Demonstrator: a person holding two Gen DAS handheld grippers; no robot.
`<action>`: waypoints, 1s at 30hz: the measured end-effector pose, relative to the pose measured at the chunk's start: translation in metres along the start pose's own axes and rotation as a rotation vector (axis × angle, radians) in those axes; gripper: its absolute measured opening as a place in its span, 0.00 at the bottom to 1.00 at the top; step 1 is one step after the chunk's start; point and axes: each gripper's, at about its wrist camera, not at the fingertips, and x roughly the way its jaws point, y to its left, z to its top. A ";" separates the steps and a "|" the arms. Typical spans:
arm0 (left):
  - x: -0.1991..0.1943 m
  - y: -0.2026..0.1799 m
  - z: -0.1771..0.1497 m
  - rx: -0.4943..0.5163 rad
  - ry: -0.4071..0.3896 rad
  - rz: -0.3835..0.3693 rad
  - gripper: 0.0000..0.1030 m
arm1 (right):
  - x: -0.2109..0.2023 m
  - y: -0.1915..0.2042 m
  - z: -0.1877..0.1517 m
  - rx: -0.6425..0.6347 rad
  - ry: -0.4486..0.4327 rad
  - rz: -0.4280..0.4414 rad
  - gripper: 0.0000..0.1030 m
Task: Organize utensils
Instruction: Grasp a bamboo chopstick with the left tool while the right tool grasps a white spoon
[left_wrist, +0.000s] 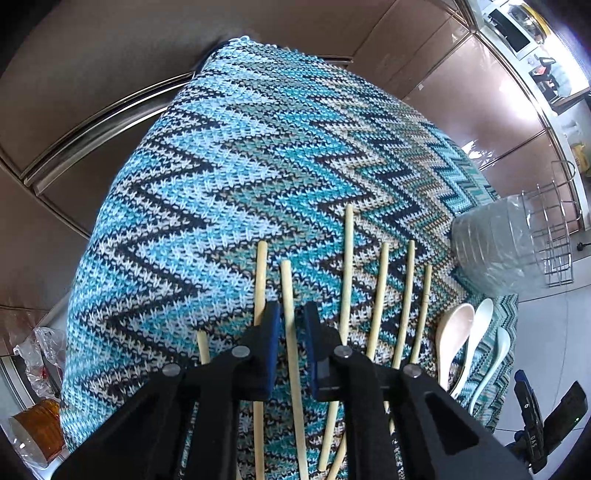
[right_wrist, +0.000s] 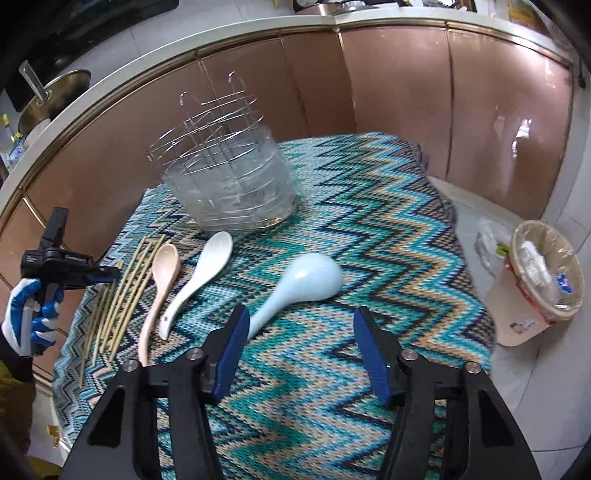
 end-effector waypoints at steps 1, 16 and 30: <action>0.001 -0.002 0.001 0.004 0.002 0.004 0.10 | 0.003 0.002 0.003 -0.003 0.003 0.018 0.49; 0.007 -0.010 0.005 0.018 0.017 0.046 0.06 | 0.110 0.039 0.051 0.029 0.146 0.257 0.19; -0.006 -0.014 -0.003 0.029 -0.066 0.052 0.04 | 0.103 0.062 0.055 -0.107 0.127 0.251 0.06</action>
